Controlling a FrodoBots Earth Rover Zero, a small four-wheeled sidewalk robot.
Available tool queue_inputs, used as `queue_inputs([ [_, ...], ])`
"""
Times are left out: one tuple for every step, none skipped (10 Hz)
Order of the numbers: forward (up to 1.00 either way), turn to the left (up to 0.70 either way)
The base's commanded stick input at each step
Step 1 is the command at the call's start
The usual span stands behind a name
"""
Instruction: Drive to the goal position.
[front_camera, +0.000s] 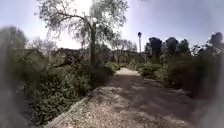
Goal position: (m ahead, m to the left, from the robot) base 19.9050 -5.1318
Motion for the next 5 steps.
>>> queue_inputs([
  [0.70, 0.00],
  [0.49, 0.00],
  [0.26, 0.00],
  [0.02, 0.00],
  [0.00, 0.00],
])
